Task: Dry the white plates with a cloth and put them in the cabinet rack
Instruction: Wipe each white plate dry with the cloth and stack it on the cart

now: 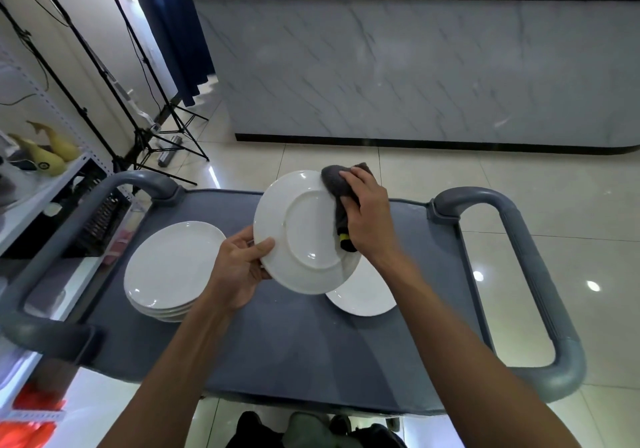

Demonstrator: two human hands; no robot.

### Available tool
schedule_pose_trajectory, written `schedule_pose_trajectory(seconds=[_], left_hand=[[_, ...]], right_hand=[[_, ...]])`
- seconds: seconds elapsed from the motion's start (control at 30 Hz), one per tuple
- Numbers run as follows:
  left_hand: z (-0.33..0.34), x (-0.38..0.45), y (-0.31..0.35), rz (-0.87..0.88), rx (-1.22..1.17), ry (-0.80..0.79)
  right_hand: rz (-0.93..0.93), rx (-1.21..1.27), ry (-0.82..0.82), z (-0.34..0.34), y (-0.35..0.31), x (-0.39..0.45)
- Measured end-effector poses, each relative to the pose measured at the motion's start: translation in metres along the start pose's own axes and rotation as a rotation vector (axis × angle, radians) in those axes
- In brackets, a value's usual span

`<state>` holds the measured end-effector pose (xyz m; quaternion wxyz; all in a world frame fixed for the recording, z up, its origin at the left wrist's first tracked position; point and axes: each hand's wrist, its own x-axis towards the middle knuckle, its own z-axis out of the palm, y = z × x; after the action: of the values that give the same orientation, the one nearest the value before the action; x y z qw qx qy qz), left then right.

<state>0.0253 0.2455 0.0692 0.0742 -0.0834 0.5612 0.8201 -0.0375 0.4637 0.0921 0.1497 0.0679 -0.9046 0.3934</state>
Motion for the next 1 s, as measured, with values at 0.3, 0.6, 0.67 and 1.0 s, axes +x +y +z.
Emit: schedule_pose_trajectory(seconds=[0.3, 0.6, 0.67, 1.0], left_hand=[[0.011, -0.006, -0.002, 0.003, 0.029, -0.016], [0.004, -0.010, -0.005, 0.014, -0.011, -0.015], [0.004, -0.011, -0.008, 0.010, -0.012, -0.010], [0.006, -0.008, -0.008, -0.015, 0.092, -0.050]], right_hand=[[-0.254, -0.073, -0.046, 0.025, -0.037, -0.015], [-0.437, -0.022, -0.157, 0.031, -0.040, -0.049], [-0.467, -0.028, -0.152, 0.030, -0.036, -0.055], [-0.201, -0.055, 0.078, 0.025, -0.018, -0.034]])
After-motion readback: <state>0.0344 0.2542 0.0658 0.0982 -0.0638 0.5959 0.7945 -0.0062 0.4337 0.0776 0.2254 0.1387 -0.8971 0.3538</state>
